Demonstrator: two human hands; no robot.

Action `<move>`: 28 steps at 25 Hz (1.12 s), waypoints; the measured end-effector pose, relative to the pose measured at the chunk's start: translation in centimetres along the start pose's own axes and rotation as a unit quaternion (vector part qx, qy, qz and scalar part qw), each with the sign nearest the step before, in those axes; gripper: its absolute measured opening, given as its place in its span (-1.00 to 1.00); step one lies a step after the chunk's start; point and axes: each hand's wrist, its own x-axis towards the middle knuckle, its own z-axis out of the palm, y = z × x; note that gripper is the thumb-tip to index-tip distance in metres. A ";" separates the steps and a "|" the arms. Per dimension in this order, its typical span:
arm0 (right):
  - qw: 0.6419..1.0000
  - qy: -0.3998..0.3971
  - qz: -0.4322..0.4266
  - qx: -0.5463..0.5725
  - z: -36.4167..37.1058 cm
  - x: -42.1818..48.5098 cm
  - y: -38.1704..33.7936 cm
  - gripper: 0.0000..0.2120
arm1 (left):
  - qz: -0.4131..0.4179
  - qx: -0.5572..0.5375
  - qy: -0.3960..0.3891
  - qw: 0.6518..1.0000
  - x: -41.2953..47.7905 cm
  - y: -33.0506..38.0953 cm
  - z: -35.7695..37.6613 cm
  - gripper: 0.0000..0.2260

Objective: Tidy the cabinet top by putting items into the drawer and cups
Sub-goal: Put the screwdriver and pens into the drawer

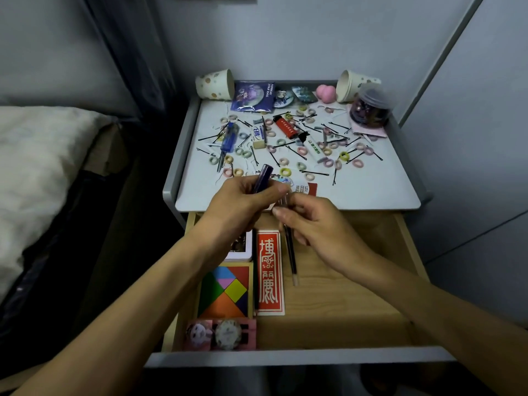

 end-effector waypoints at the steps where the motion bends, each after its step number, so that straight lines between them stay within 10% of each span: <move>1: 1.000 0.005 0.006 0.003 0.0 0.1 0.1 -0.81 | 0.004 0.006 0.003 1.000 0.0 -0.1 -0.1 -0.86; 17: 0.953 -0.166 0.221 -0.127 1.5 -1.7 6.0 -0.90 | -0.067 -0.128 0.216 0.966 1.6 0.3 -4.0 -0.69; 28: 0.945 -0.067 0.238 -0.216 6.6 2.9 10.7 -0.89 | -0.039 -0.169 0.262 0.949 2.0 1.1 -6.1 -0.77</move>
